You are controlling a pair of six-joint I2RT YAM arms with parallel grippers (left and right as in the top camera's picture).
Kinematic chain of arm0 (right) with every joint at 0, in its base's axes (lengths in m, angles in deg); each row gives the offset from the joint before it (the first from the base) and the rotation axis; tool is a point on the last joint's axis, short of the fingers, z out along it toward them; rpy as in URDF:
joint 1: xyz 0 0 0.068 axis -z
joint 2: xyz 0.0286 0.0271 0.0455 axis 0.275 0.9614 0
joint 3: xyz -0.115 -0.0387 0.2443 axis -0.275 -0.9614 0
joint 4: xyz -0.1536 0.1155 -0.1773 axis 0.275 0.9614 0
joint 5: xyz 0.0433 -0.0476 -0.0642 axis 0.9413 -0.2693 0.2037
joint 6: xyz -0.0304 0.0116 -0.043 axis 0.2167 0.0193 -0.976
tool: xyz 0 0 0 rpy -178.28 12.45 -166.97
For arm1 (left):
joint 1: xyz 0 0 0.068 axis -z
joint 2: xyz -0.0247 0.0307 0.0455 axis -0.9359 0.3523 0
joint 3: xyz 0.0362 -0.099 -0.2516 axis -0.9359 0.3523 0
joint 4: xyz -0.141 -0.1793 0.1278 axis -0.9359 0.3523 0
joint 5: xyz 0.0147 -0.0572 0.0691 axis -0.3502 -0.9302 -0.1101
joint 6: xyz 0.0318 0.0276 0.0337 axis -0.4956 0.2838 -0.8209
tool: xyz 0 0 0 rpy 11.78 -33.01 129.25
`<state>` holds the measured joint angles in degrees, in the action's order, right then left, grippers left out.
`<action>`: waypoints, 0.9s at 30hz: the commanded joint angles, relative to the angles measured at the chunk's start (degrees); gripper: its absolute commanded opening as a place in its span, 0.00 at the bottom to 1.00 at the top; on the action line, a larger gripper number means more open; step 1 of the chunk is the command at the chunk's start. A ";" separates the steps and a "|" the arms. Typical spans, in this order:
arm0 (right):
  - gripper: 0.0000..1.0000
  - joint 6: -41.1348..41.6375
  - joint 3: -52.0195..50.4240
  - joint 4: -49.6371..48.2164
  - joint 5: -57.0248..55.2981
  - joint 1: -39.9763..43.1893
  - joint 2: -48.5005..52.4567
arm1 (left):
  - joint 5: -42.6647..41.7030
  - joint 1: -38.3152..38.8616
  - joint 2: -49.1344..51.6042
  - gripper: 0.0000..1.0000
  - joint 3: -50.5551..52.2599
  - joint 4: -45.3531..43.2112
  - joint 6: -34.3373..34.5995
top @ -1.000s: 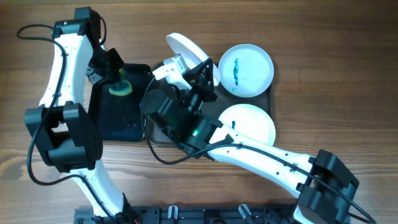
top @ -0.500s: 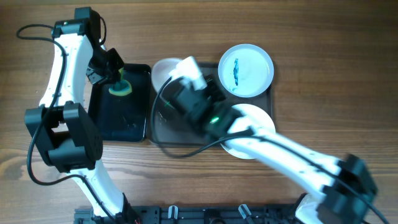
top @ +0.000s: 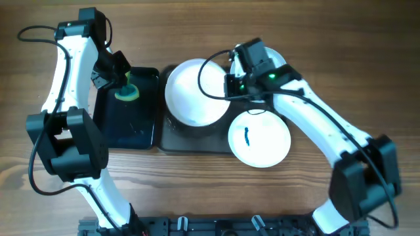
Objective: Clean dirty plates on tray and stack at the side
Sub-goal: 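Carry the plate right and set it on the table beside the tray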
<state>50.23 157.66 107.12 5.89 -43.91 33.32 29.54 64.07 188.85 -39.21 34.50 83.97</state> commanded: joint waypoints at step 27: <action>0.04 -3.80 -8.48 11.93 5.51 58.21 -5.18 | 0.33 -0.07 -2.05 0.04 -1.09 0.02 -1.16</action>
<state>47.52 153.81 121.92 11.83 11.13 28.91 29.56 64.07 188.85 -39.21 34.50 83.97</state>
